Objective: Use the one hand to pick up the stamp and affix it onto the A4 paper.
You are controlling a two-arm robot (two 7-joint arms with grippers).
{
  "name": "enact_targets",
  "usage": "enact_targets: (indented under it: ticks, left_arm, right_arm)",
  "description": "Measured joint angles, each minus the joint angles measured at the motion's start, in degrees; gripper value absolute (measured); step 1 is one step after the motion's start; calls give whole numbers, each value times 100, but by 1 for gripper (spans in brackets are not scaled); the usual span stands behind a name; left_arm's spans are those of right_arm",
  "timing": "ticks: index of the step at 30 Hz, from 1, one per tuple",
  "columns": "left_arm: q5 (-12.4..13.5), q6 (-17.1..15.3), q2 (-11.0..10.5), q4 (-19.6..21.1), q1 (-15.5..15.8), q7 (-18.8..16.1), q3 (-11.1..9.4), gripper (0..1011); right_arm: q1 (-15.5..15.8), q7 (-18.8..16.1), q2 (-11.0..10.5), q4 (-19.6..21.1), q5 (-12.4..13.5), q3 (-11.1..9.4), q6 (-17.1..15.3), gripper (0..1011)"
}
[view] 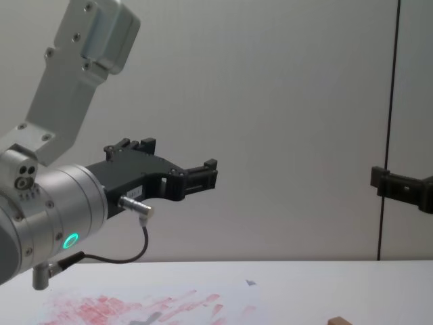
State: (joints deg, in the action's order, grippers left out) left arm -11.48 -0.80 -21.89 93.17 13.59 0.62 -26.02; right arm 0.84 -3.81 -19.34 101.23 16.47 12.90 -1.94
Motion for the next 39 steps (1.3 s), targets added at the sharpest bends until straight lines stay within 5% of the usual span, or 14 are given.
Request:
enact_targets:
  ticks: [39]
  left_arm:
    - [0,0,0,0,0,0,0,1001]
  right_arm:
    - [71,-37,-83,27,69,-49,-32,1003]
